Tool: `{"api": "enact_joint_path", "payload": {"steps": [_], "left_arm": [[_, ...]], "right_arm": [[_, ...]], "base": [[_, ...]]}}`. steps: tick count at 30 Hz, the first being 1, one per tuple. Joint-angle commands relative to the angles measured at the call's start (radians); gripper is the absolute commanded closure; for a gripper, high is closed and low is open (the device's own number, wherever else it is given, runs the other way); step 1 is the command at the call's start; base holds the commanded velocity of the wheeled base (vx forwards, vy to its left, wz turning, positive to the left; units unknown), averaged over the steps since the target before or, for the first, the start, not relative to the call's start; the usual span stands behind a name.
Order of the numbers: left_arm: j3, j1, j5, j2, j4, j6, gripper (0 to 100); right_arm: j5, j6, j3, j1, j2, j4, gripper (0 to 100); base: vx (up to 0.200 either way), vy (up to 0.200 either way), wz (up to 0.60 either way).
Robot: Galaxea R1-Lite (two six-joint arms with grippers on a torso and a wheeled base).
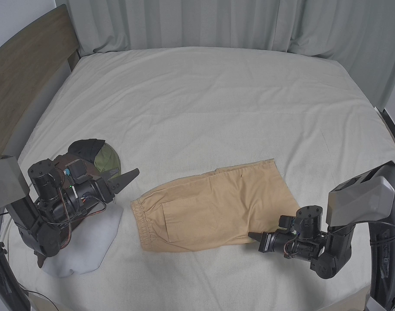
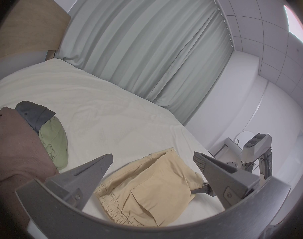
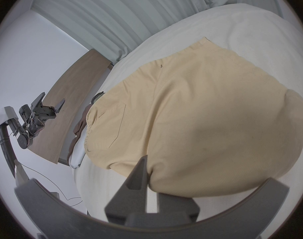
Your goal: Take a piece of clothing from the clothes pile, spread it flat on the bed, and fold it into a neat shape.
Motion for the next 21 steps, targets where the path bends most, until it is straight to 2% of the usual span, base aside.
{"api": "enact_joint_path", "payload": {"steps": [1, 2, 9, 15, 21], "left_arm": [[-0.003, -0.005, 0.000, 0.006, -0.001, 0.000, 0], [0.007, -0.007, -0.005, 0.003, 0.000, -0.002, 0], [0.001, -0.010, -0.003, 0.008, 0.000, -0.014, 0], [0.004, -0.010, -0.003, -0.002, -0.001, -0.014, 0], [0.018, -0.016, -0.006, -0.021, 0.000, -0.016, 0]], "right_arm": [[0.001, 0.001, 0.006, 0.002, 0.010, -0.002, 100], [0.001, 0.001, 0.009, 0.003, 0.010, 0.000, 0], [0.002, 0.004, 0.072, 0.031, -0.001, -0.002, 0], [0.039, 0.012, 0.221, 0.125, -0.043, -0.057, 0], [0.048, 0.019, 0.226, 0.154, -0.153, -0.057, 0]], "base": [[0.000, 0.000, 0.00], [0.000, 0.000, 0.00], [0.000, 0.000, 0.00], [0.000, 0.000, 0.00], [0.000, 0.000, 0.00]]}}
